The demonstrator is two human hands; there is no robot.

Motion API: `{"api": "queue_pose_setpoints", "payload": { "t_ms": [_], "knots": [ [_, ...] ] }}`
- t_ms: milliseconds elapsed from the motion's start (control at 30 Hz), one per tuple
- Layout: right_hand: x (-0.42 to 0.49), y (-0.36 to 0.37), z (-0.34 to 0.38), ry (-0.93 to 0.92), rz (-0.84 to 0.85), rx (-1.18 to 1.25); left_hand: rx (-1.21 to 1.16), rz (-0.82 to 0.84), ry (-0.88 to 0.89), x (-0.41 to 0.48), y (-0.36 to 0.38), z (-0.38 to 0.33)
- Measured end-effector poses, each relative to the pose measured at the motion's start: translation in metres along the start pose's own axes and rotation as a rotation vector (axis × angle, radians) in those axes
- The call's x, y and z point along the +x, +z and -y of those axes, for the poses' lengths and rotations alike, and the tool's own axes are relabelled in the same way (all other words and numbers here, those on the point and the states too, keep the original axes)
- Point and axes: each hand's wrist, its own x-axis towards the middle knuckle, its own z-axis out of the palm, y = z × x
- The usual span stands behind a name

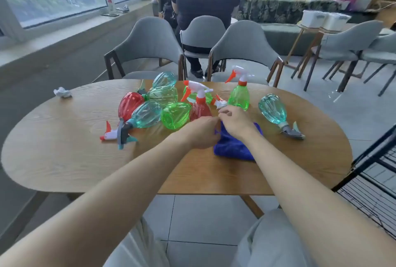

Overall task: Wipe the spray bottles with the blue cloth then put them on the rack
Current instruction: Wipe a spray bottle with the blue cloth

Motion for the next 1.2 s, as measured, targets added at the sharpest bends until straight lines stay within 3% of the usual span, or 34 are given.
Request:
{"api": "queue_pose_setpoints", "payload": {
  "t_ms": [233,400,633,733,833,1000,1100,1200],
  "knots": [
    [-0.002,-0.016,-0.034,0.042,-0.054,-0.006,0.269,0.321,0.104,0.015,0.030,-0.008],
    [-0.009,-0.020,-0.052,0.030,-0.066,-0.002,0.306,0.074,0.140,0.017,0.031,-0.012],
    [-0.014,-0.018,-0.040,-0.063,-0.113,0.121,-0.081,-0.278,0.027,0.029,0.002,-0.030],
    [-0.012,-0.023,-0.032,-0.138,-0.204,0.147,-0.267,-0.358,-0.004,0.035,-0.014,-0.034],
    [-0.014,-0.021,-0.029,-0.288,-0.309,-0.037,-0.410,-0.423,-0.012,0.039,-0.029,-0.038],
    [-0.019,-0.006,-0.018,-0.413,-0.673,-0.314,-0.452,-0.460,0.024,0.039,-0.042,-0.039],
    [-0.014,-0.004,-0.016,-0.443,-0.865,-0.404,-0.517,-0.442,0.009,0.034,-0.044,-0.038],
    [-0.010,-0.005,-0.018,-0.506,-0.991,-0.405,-0.580,-0.316,-0.016,0.029,-0.045,-0.029]
  ]
}}
